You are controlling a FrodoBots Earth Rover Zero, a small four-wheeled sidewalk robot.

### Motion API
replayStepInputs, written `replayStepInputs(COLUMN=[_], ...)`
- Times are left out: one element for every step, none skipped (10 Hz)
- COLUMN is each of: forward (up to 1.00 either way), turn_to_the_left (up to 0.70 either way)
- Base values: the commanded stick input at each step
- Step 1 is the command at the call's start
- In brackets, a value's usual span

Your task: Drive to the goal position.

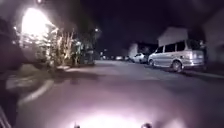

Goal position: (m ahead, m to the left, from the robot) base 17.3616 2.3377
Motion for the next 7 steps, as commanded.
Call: replayStepInputs(forward=[1.0,1.0,1.0,1.0,1.0,1.0,1.0], turn_to_the_left=[0.0,0.0,0.0,0.0,0.0,0.0,0.0])
